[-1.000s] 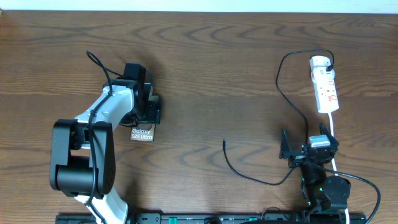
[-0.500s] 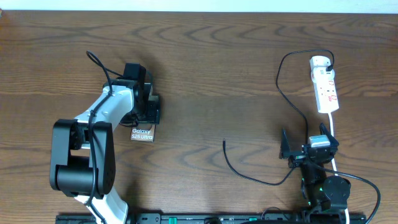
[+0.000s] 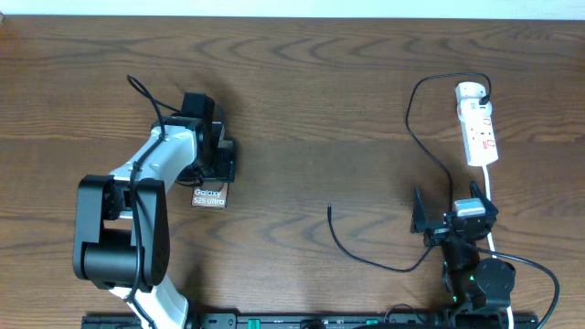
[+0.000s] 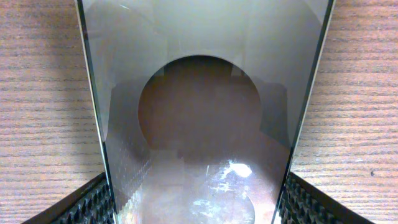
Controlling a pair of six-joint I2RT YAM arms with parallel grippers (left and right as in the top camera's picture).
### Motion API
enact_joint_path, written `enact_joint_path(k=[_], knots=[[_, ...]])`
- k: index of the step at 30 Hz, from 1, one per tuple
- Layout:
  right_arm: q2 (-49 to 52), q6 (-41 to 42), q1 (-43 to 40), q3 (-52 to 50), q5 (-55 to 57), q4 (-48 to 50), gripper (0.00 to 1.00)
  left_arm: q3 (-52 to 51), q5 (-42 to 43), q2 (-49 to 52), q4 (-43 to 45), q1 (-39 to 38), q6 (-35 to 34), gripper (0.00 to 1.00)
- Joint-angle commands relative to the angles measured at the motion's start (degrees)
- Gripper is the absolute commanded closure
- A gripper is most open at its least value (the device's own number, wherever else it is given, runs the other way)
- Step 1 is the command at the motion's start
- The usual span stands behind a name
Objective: Plug charger to phone and switch on socket
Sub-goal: 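Close the left gripper on the phone's top end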
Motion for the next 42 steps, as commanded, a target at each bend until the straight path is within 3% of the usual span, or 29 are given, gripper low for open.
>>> enact_joint_path(k=[1,11,16,20,28,42], knots=[[0.0,-0.4,0.3,-0.1,0.1,-0.3,0.01,-1.4,1.2,0.7,0.0,-0.2,0.1,0.29],[0.0,-0.4,0.3,-0.1,0.1,-0.3,0.01,-1.4,1.2,0.7,0.1,-0.2,0.1,0.3],[0.0,-0.4,0.3,-0.1,0.1,-0.3,0.01,-1.4,1.2,0.7,0.3,-0.2,0.1,0.37],[0.0,-0.4,0.3,-0.1,0.1,-0.3,0.01,-1.4,1.1,0.7,0.3,-0.2,0.1,0.5],[0.0,-0.4,0.3,-0.1,0.1,-0.3,0.01,-1.4,1.2,0.7,0.6,-0.2,0.1,0.92],[0.0,-0.4,0.3,-0.1,0.1,-0.3,0.01,1.8,1.2,-4.6,0.5,-0.2,-1.2,0.93]])
